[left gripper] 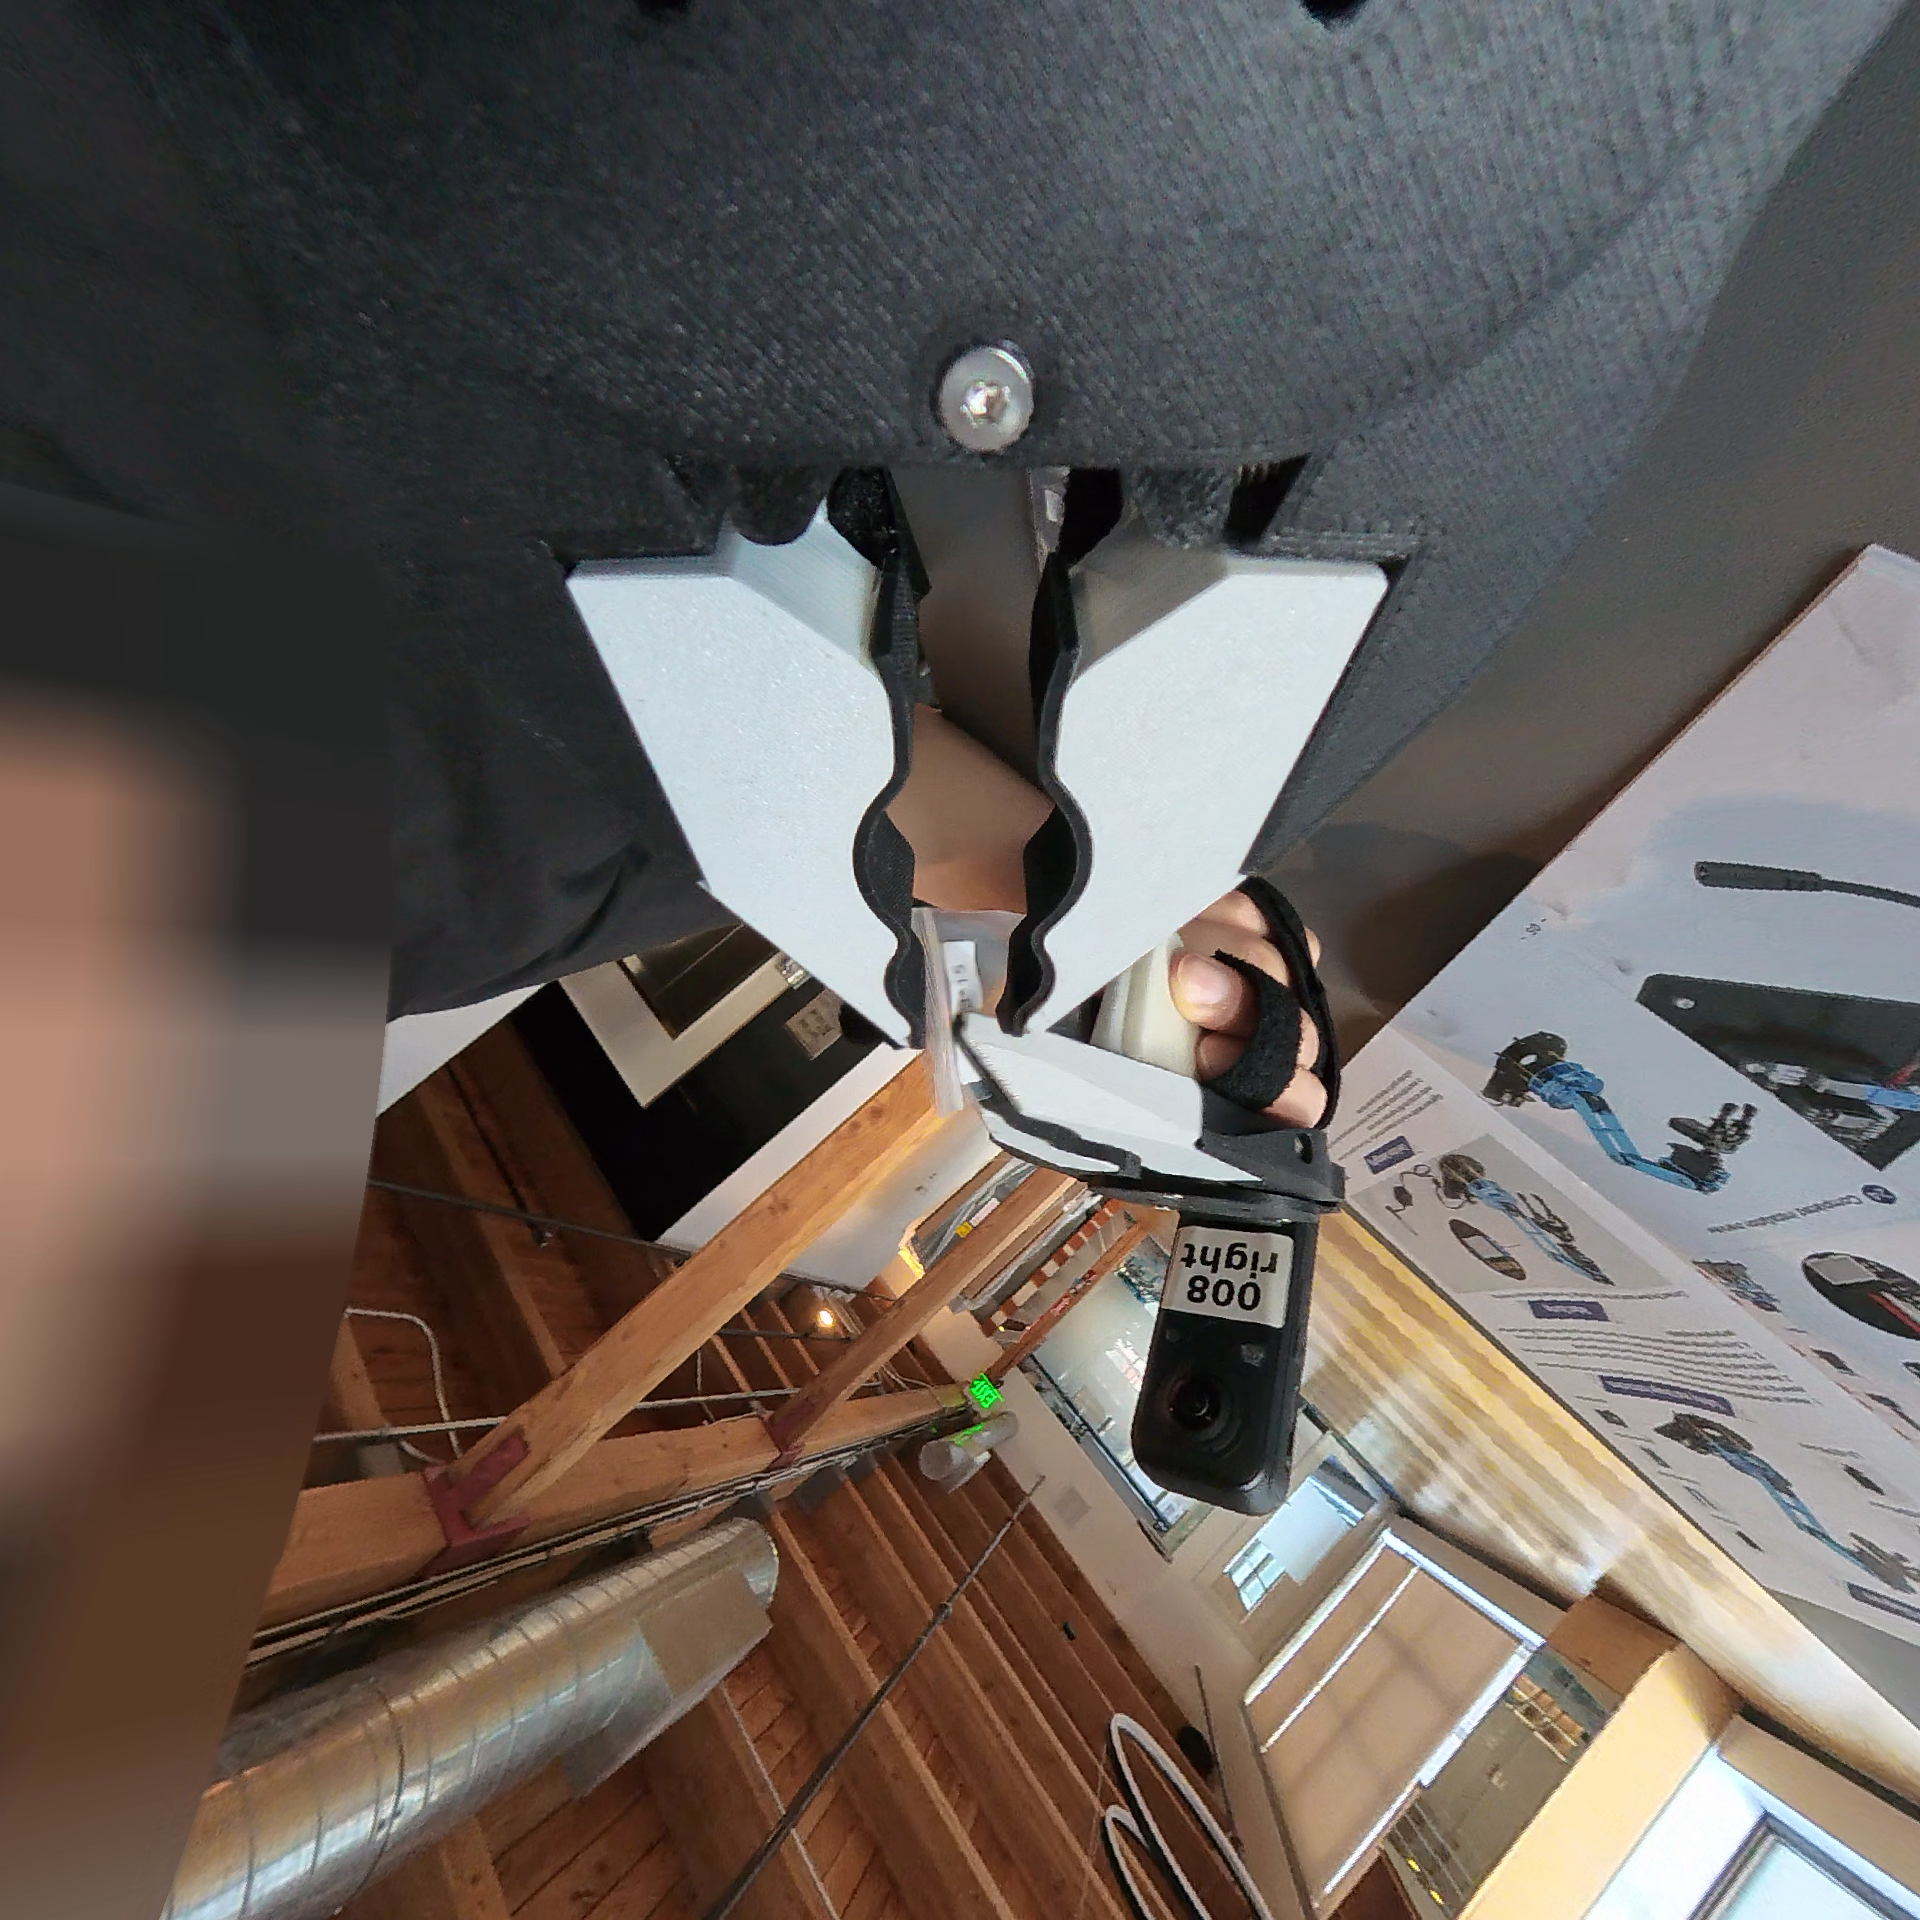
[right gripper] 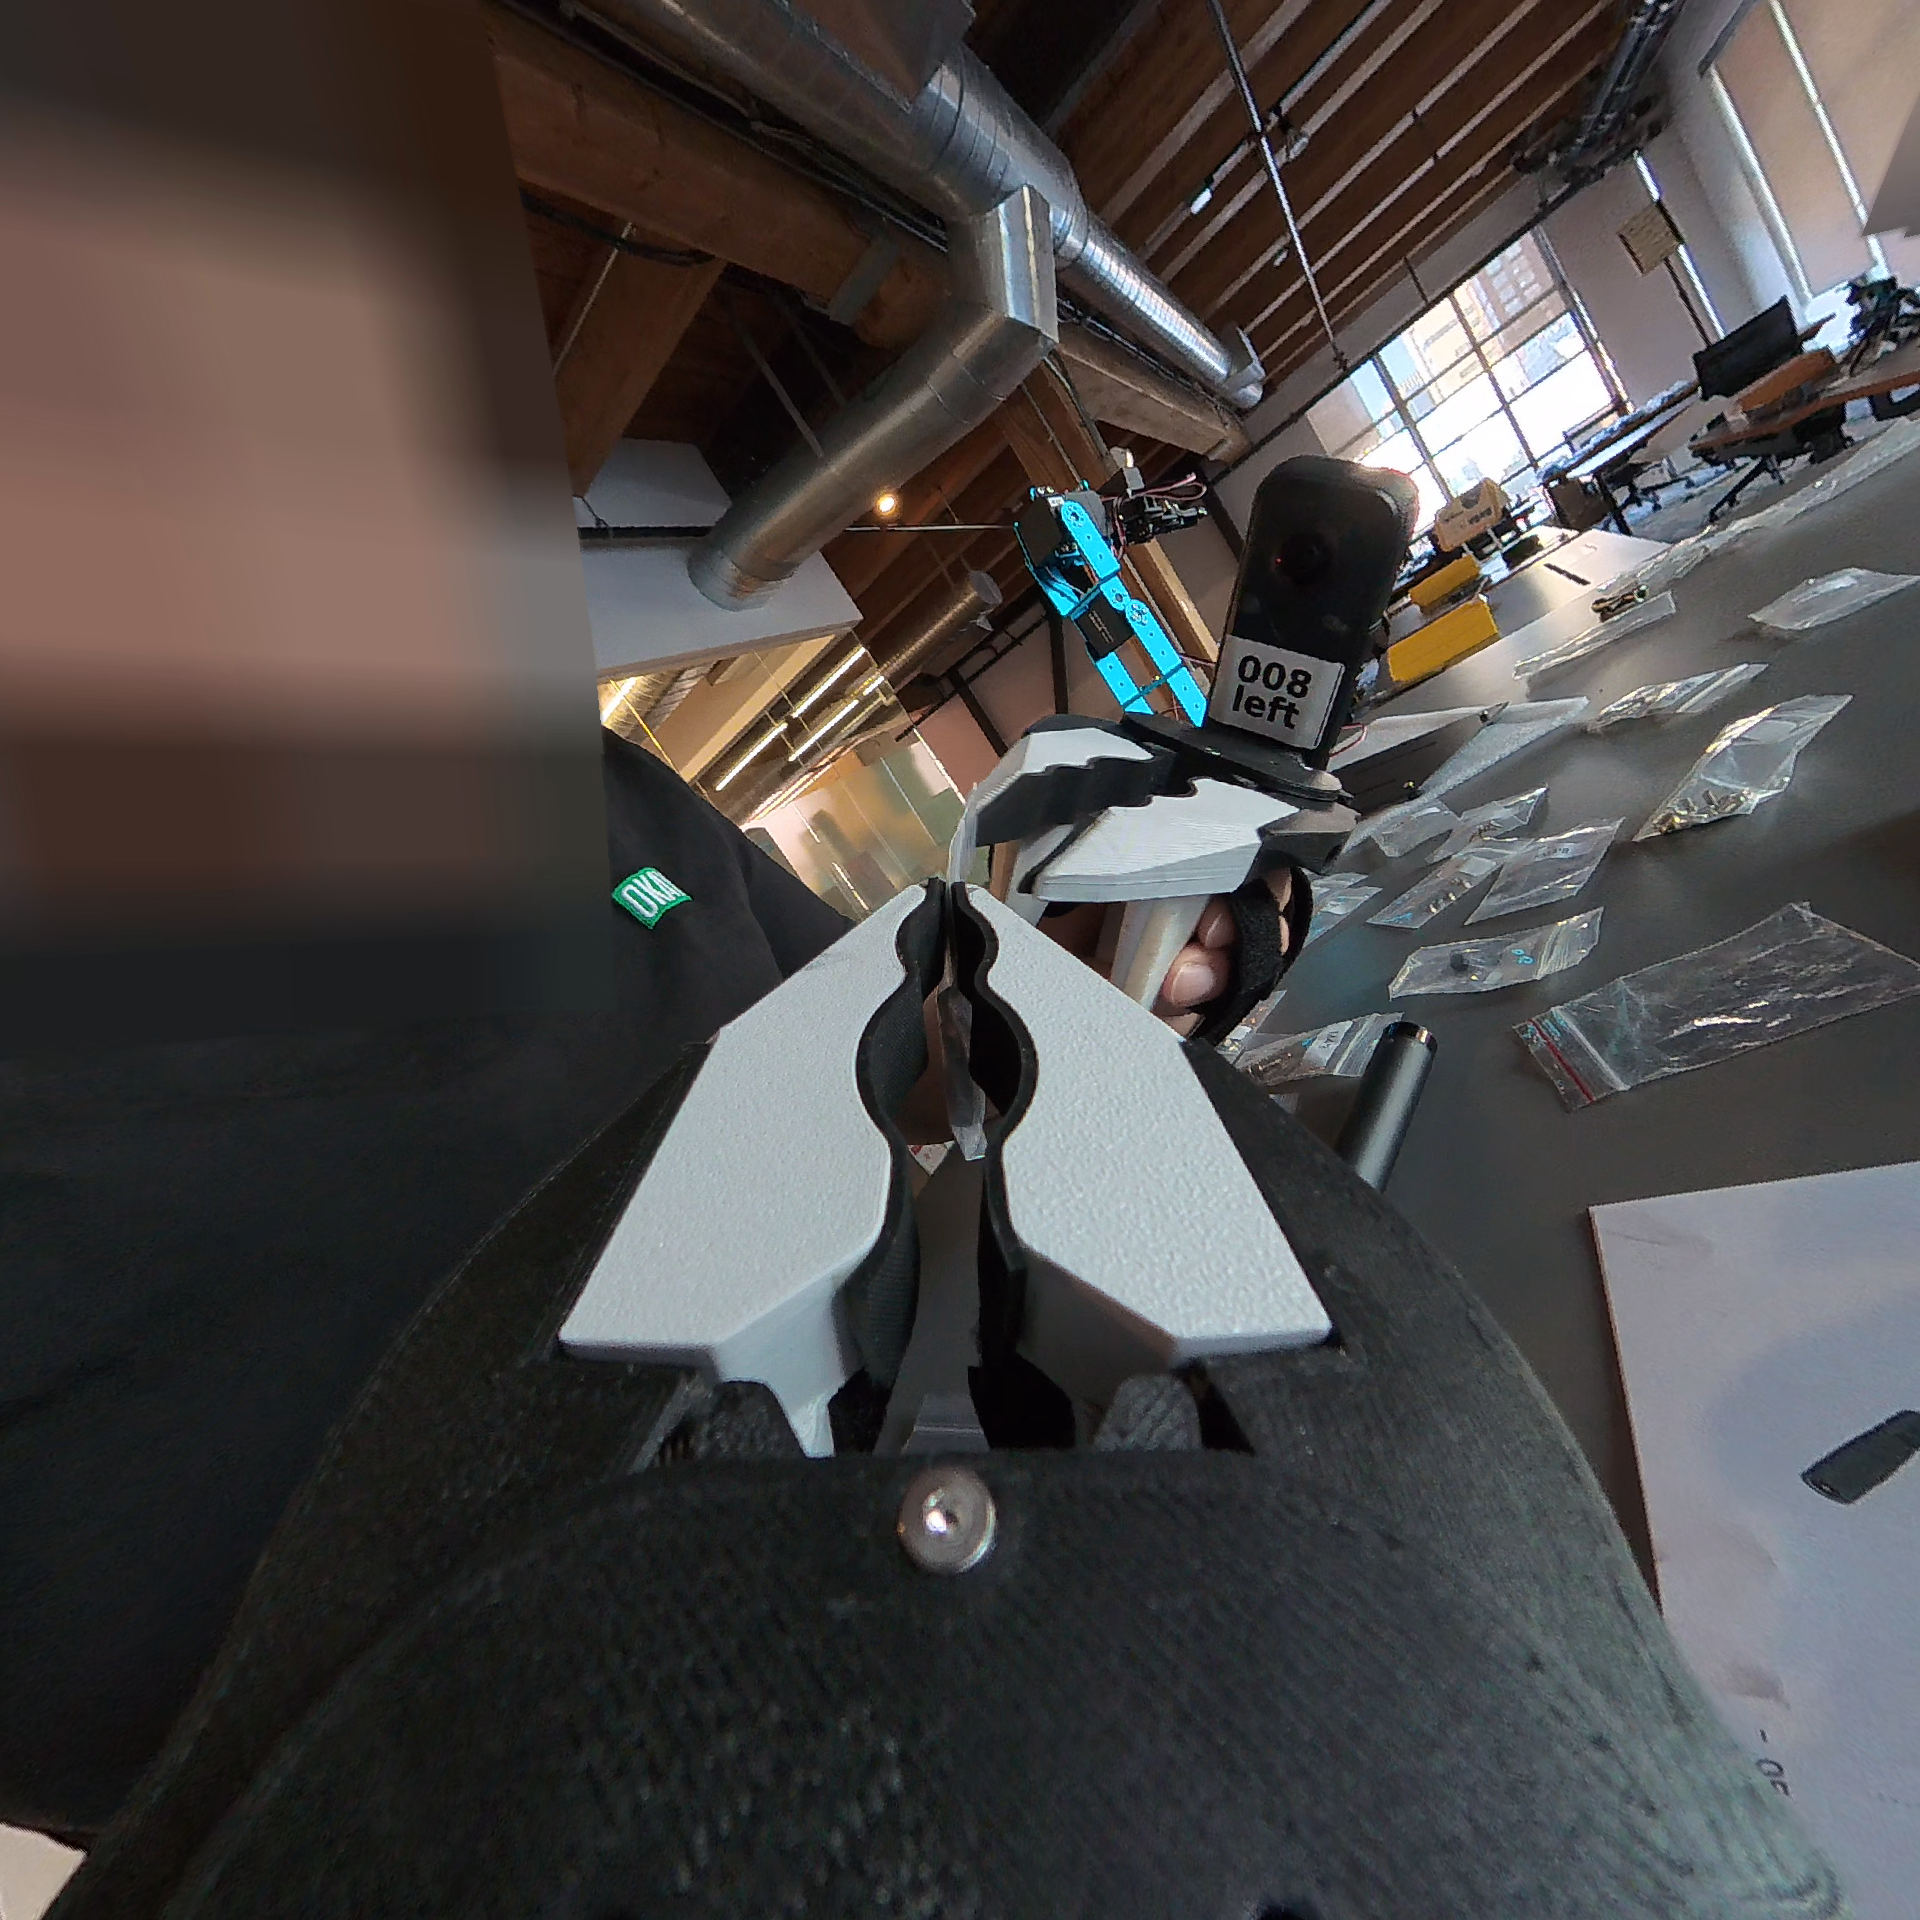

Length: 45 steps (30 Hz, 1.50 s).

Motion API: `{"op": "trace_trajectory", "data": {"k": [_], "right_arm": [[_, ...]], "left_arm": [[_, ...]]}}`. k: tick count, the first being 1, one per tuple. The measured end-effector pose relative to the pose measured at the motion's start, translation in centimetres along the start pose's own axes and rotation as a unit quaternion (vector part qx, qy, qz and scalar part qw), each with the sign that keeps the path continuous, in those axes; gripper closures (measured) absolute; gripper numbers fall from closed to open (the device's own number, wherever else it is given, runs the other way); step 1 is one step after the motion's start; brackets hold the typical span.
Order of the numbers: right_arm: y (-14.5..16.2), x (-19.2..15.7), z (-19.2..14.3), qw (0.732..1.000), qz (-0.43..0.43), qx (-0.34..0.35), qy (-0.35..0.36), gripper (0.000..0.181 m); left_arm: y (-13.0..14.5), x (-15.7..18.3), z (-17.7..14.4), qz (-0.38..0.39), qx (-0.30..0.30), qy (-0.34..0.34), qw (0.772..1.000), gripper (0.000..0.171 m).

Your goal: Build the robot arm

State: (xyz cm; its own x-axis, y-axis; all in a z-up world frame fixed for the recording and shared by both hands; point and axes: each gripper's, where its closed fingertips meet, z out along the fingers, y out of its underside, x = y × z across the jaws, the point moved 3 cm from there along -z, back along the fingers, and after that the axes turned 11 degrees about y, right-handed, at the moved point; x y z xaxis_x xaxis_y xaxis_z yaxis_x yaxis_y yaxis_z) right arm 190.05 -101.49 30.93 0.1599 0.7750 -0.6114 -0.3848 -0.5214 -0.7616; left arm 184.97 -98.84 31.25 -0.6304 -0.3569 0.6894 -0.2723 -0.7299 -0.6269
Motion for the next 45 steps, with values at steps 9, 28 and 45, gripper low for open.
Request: {"op": "trace_trajectory", "data": {"k": [9, 28, 45], "right_arm": [[0.09, -0.04, 0.05, 1.0, 0.002, -0.002, -0.002, 0.181], [0.43, 0.02, 0.13, 1.0, -0.011, -0.013, 0.001, 0.181], [0.61, 0.36, 0.0, 0.999, -0.022, -0.02, 0.017, 0.181]], "left_arm": [[0.13, -0.44, -0.2, 0.023, -0.017, -0.033, 0.999, 0.154], [0.63, -0.12, -0.09, 0.023, -0.035, -0.019, 0.999, 0.171], [0.76, -0.17, 0.1, 0.041, -0.042, -0.035, 0.998, 0.169]]}}
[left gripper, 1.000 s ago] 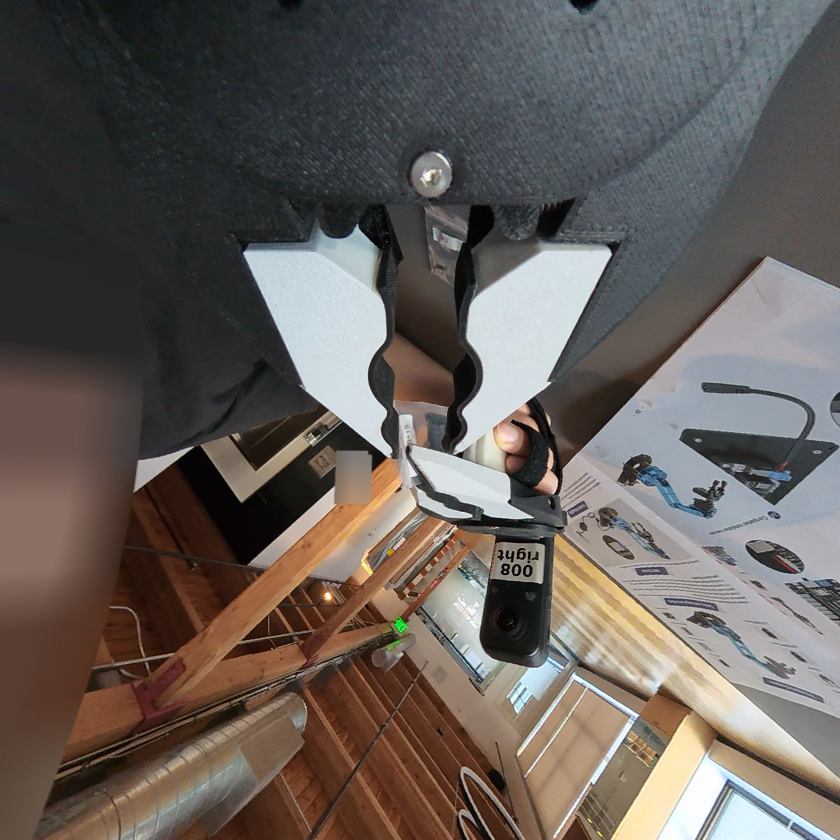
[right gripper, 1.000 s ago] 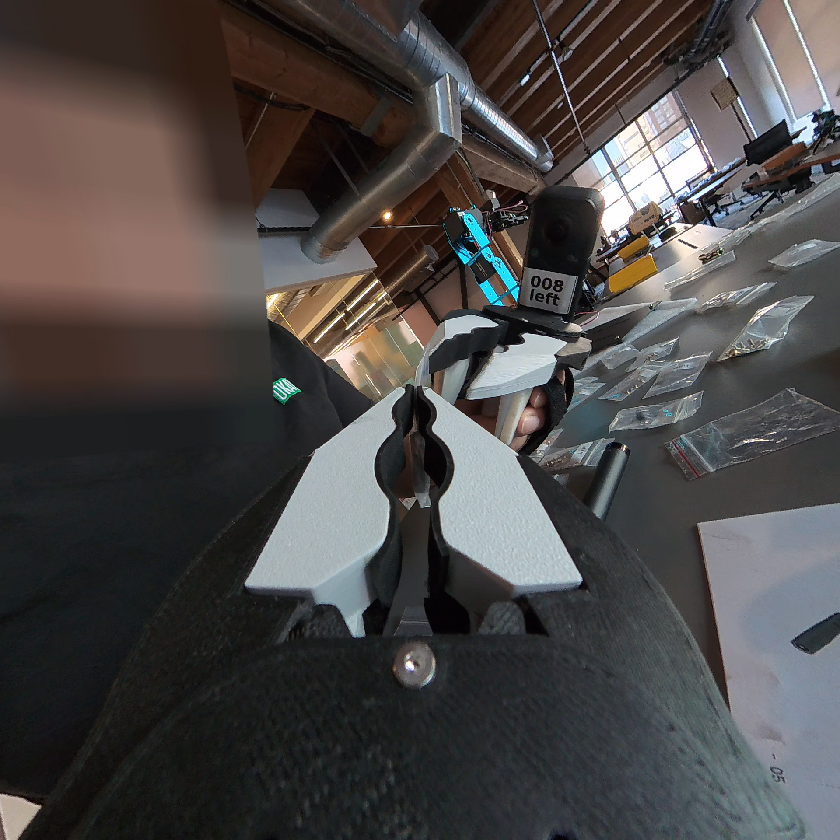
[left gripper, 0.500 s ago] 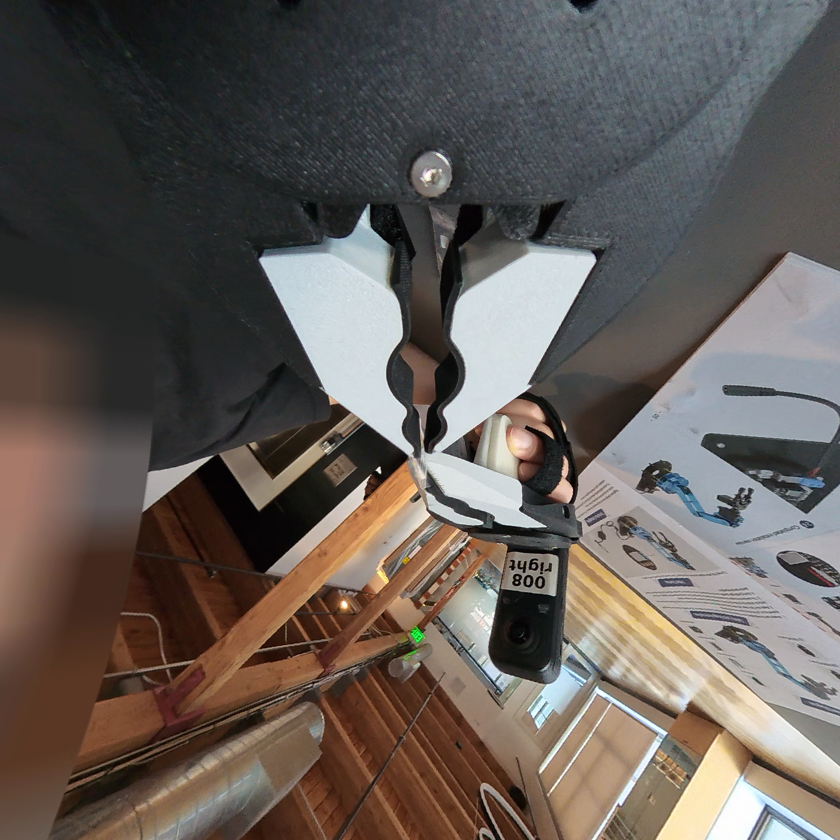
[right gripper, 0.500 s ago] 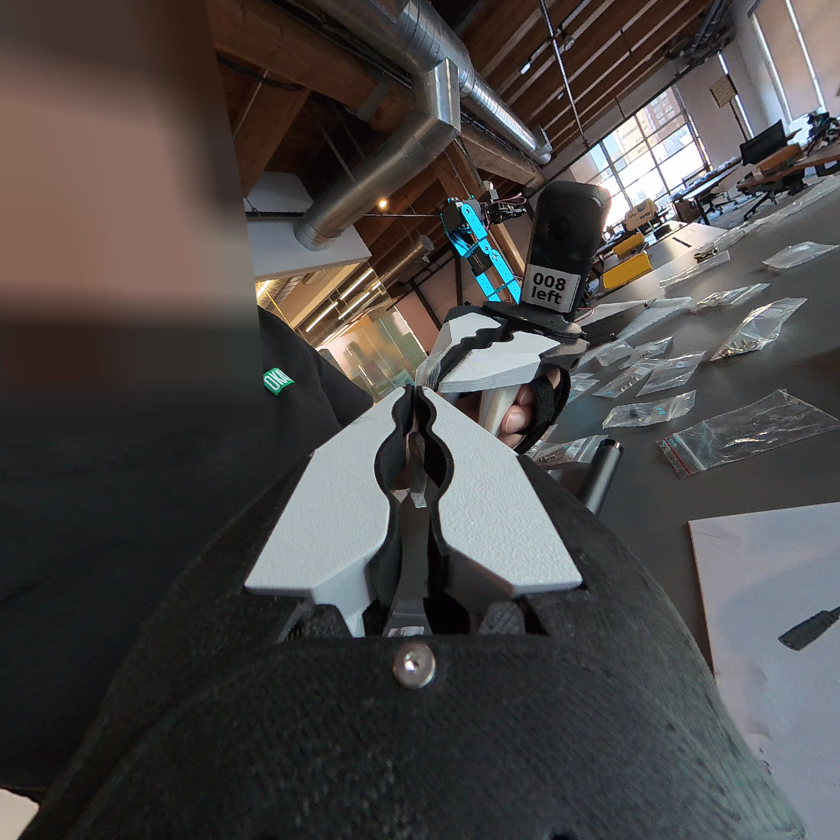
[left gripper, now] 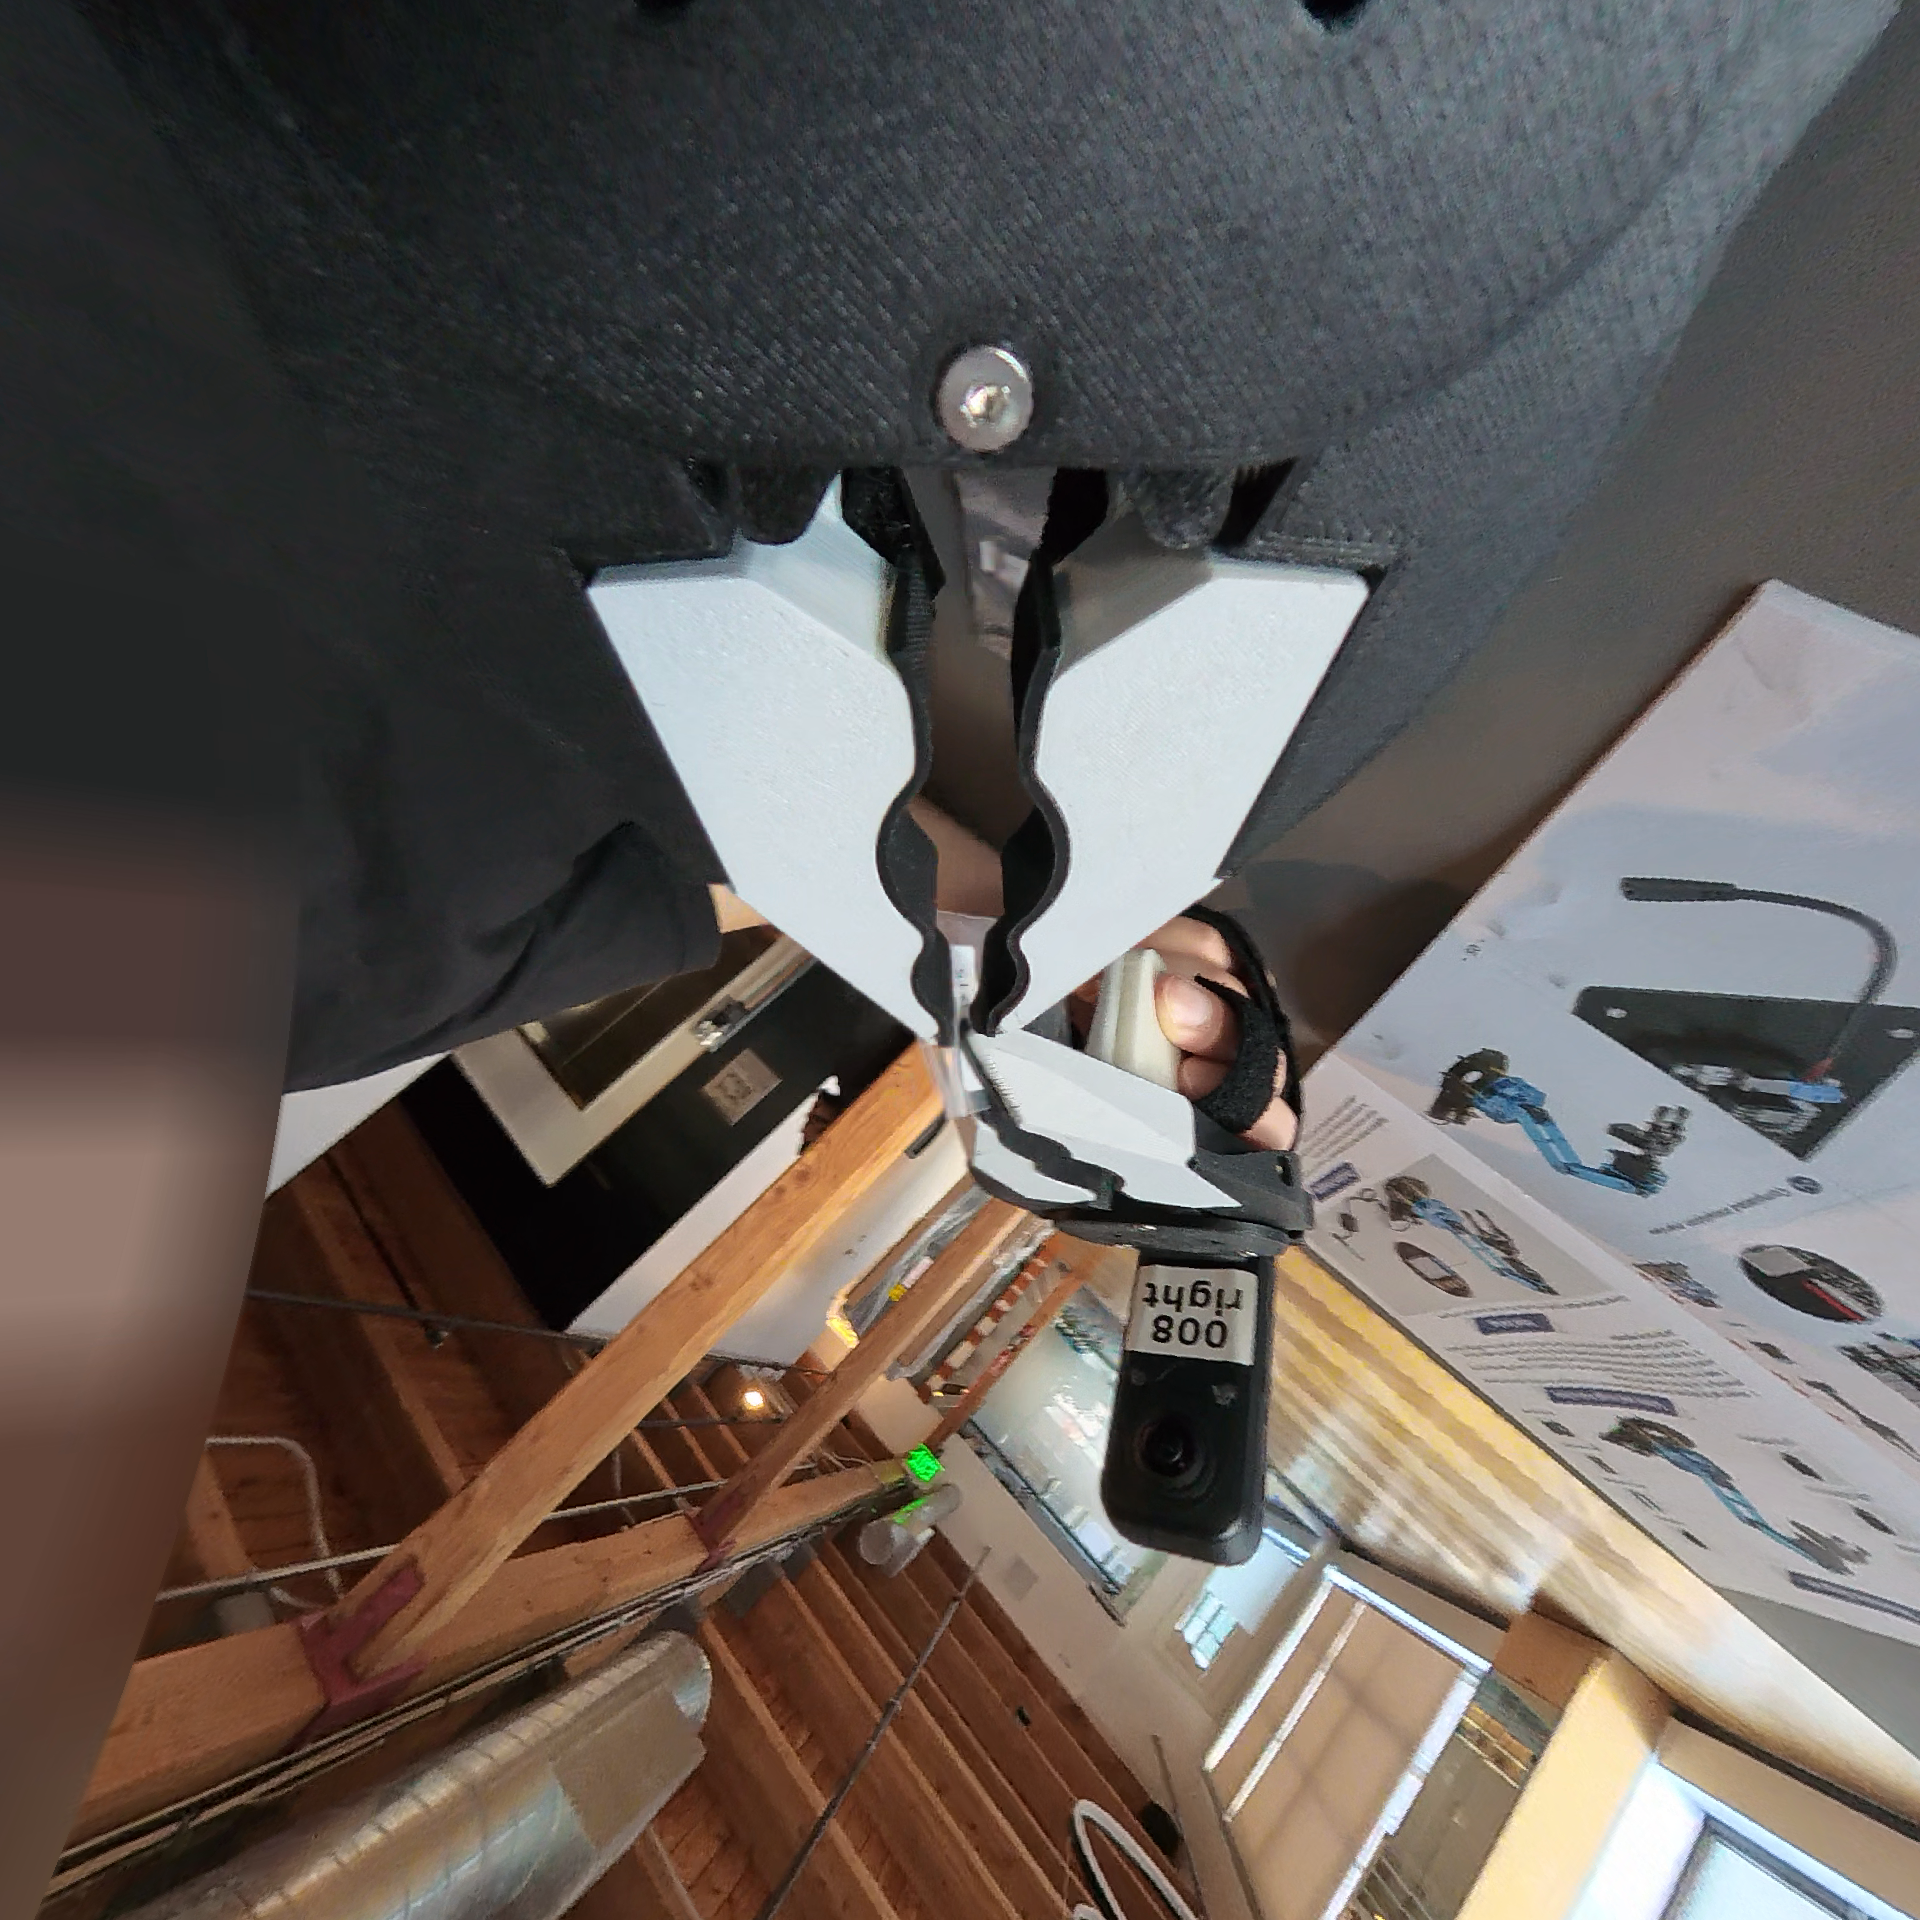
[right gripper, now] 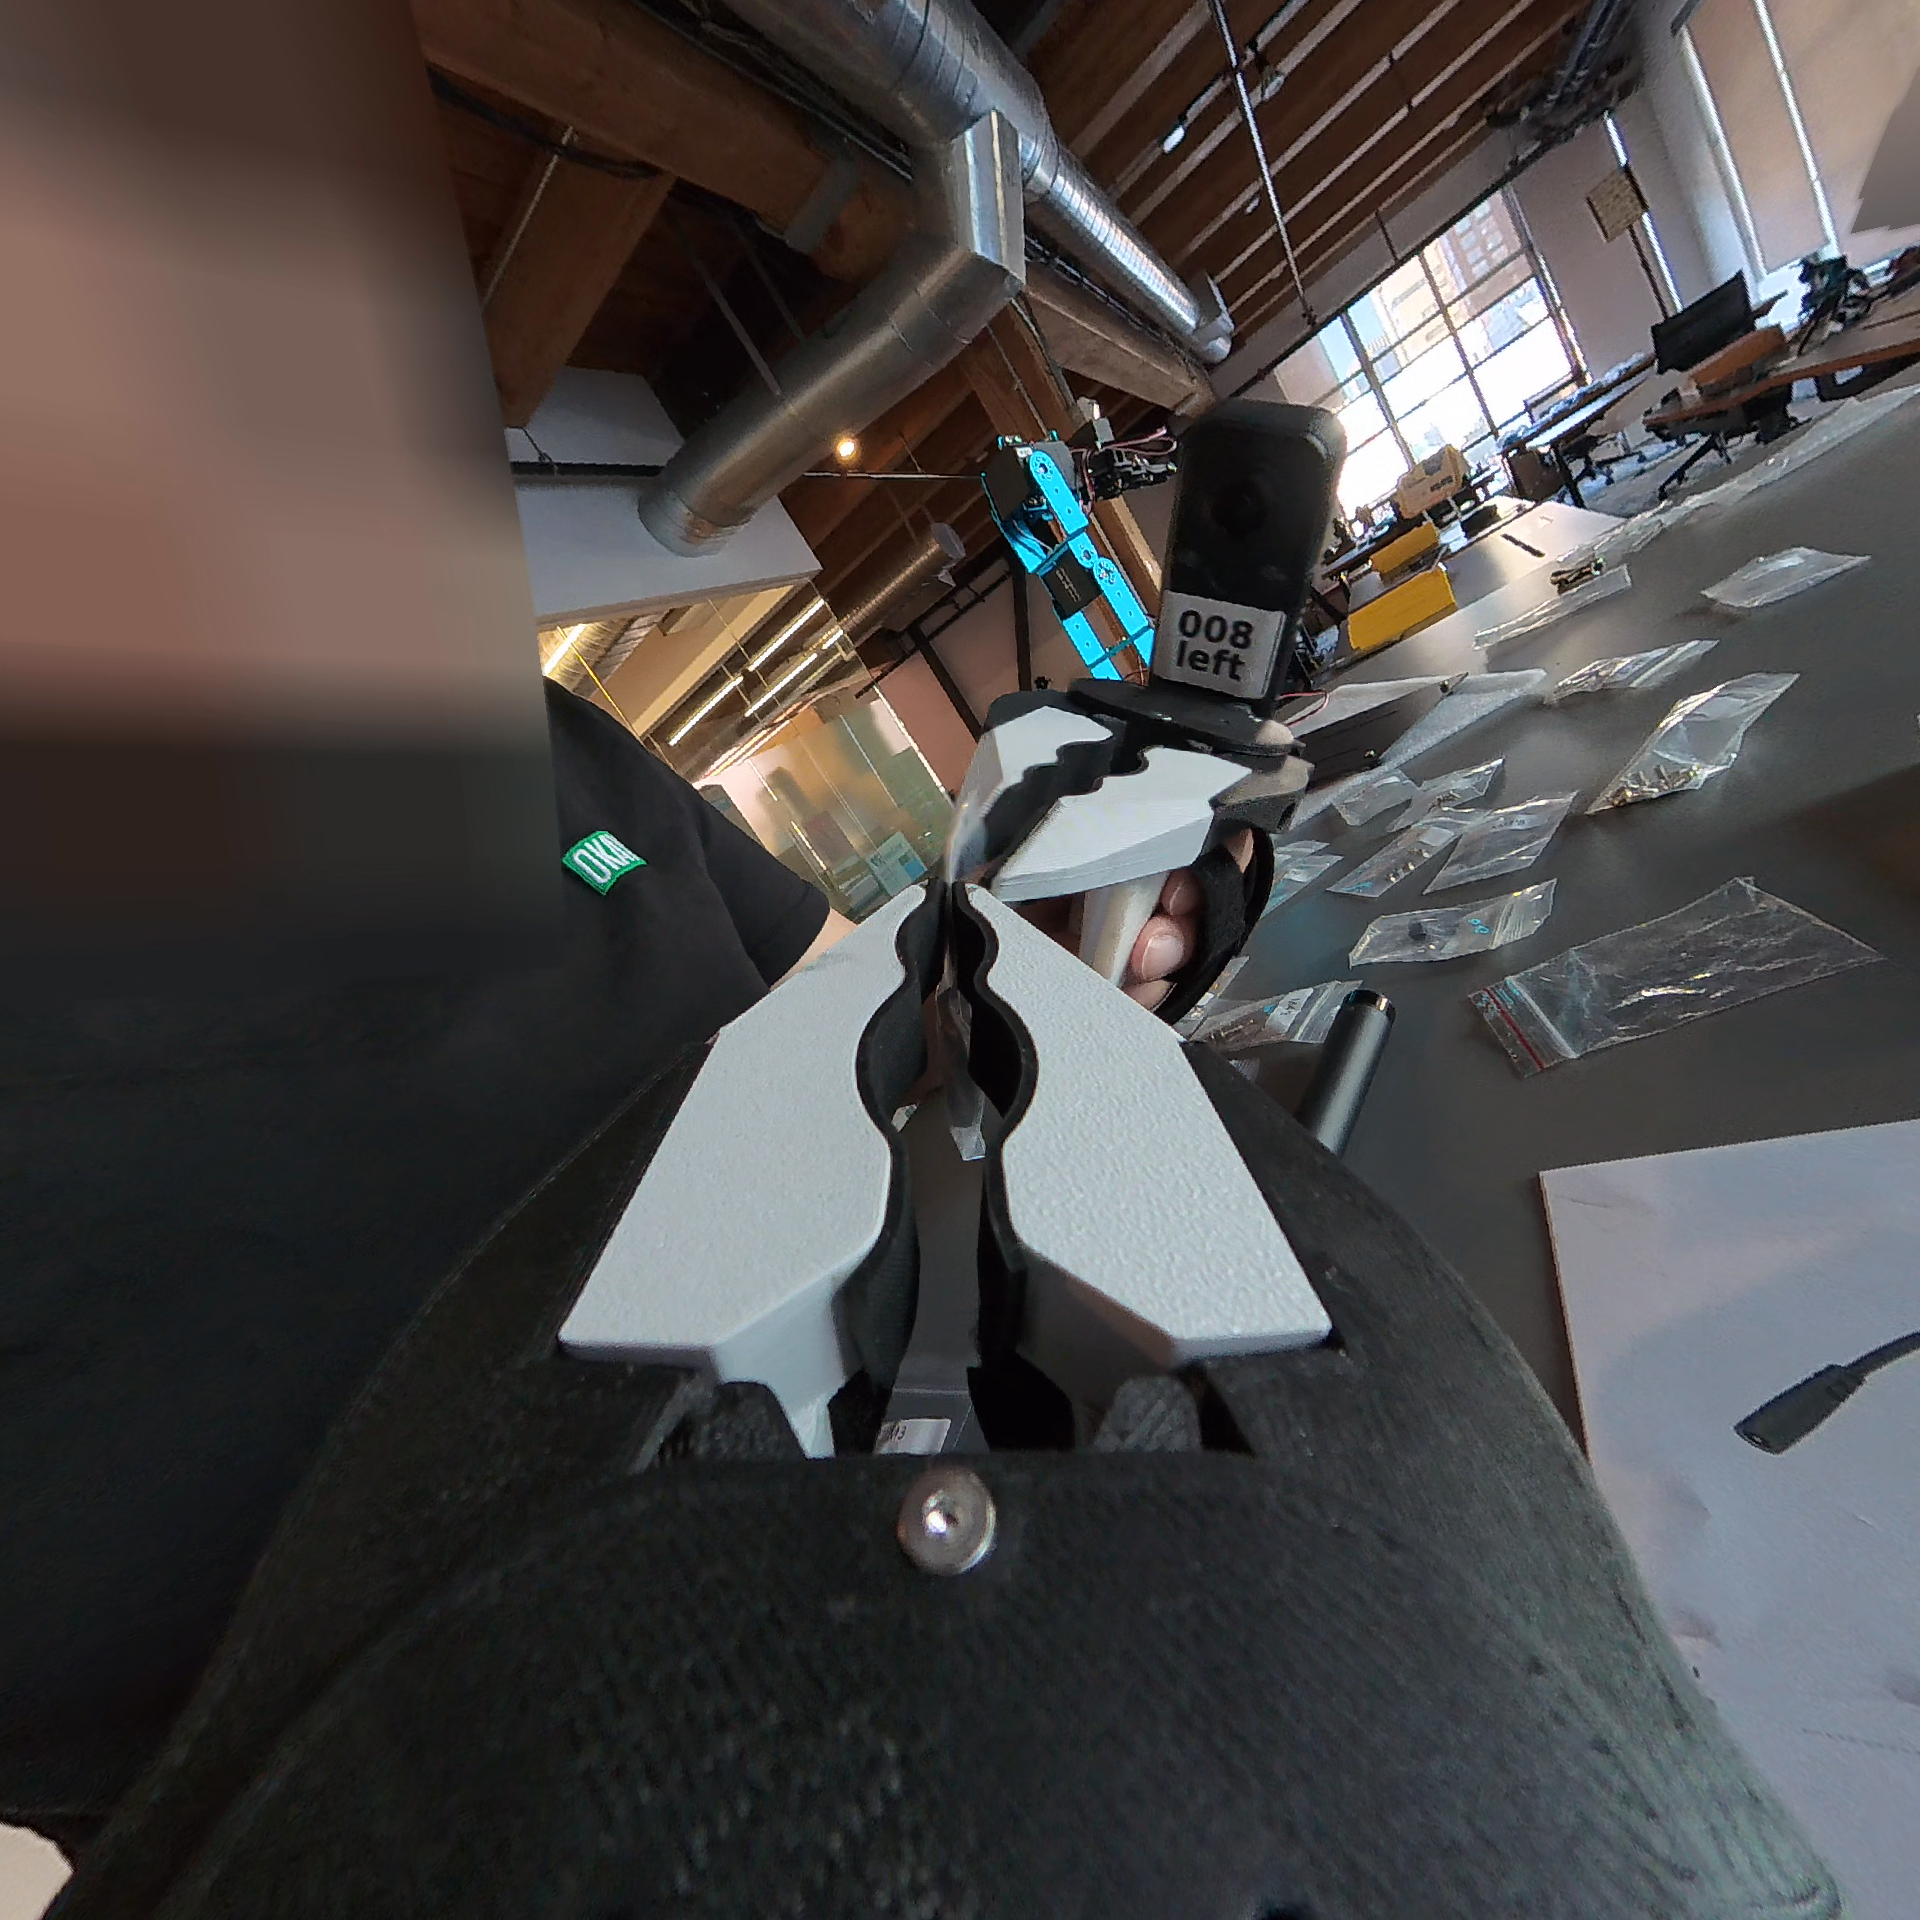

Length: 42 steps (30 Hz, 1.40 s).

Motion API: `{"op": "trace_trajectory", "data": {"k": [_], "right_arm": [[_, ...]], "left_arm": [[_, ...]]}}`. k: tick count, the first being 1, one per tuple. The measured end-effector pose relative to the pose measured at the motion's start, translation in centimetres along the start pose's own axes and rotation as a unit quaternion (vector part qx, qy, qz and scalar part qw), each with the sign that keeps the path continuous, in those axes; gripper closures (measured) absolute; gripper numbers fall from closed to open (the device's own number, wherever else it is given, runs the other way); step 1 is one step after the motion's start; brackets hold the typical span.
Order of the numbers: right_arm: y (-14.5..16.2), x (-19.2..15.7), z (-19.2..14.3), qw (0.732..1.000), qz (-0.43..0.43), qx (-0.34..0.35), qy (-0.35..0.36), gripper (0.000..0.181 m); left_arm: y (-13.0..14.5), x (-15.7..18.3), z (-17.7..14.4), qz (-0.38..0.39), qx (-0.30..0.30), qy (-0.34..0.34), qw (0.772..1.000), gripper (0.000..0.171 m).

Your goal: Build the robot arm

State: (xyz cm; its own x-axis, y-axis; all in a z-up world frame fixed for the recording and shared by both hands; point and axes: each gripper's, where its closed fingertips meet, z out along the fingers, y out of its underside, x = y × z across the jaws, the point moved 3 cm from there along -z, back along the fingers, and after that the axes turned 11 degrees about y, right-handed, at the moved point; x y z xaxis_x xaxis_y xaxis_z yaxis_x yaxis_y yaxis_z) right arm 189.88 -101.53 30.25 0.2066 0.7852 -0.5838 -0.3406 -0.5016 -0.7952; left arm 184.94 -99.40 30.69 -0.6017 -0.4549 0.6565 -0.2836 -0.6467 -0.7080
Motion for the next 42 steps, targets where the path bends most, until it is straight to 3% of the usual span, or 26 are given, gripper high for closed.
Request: {"op": "trace_trajectory", "data": {"k": [8, 11, 13, 15, 18, 20, 22, 26, 29, 33, 37, 42], "right_arm": [[0.1, 0.7, 0.1, 1.0, 0.003, 0.003, 0.014, 0.181], [-0.6, 2.6, -0.2, 0.996, -0.001, 0.019, 0.091, 0.147], [-2.2, 3.0, -1.1, 0.985, -0.032, 0.044, 0.163, 0.145], [-3.5, 2.5, -1.6, 0.962, -0.081, 0.042, 0.257, 0.156], [-2.6, 1.3, 1.0, 0.938, -0.13, -0.019, 0.321, 0.164], [-1.1, 2.9, 1.8, 0.918, -0.113, -0.048, 0.377, 0.162], [-0.6, 3.8, 1.5, 0.912, -0.113, -0.039, 0.392, 0.161], [0.0, 4.0, 1.4, 0.941, -0.021, -0.013, 0.338, 0.157], [-0.1, 5.0, 0.6, 0.926, -0.014, 0.001, 0.378, 0.156], [0.3, 4.7, 0.9, 0.918, -0.032, -0.023, 0.396, 0.156], [0.6, 4.4, 1.4, 0.89, -0.107, -0.053, 0.441, 0.153], [0.0, 3.6, 1.8, 0.867, -0.168, -0.043, 0.467, 0.153]], "left_arm": [[-0.1, 0.1, -0.2, 0.033, -0.01, -0.024, 0.999, 0.171], [-0.9, 0.2, -0.5, 0.091, -0.006, -0.067, 0.994, 0.171], [-1.5, 0.1, -1.1, 0.155, -0.008, -0.125, 0.98, 0.171], [-2.0, 0.0, -1.6, 0.225, -0.022, -0.199, 0.954, 0.171], [-2.0, -0.9, -2.0, 0.306, -0.054, -0.295, 0.904, 0.171], [-1.7, -1.5, -1.7, 0.316, -0.068, -0.32, 0.891, 0.171], [-1.3, -2.3, -1.9, 0.313, -0.084, -0.343, 0.882, 0.171], [-1.1, -2.5, -1.9, 0.308, -0.09, -0.352, 0.879, 0.171], [-1.0, -2.9, -2.0, 0.316, -0.101, -0.37, 0.868, 0.171], [-1.0, -3.2, -2.1, 0.3, -0.09, -0.369, 0.875, 0.171], [-1.1, -3.3, -2.0, 0.242, -0.04, -0.332, 0.911, 0.171], [-1.3, -3.1, -1.9, 0.231, -0.004, -0.322, 0.918, 0.171]]}}
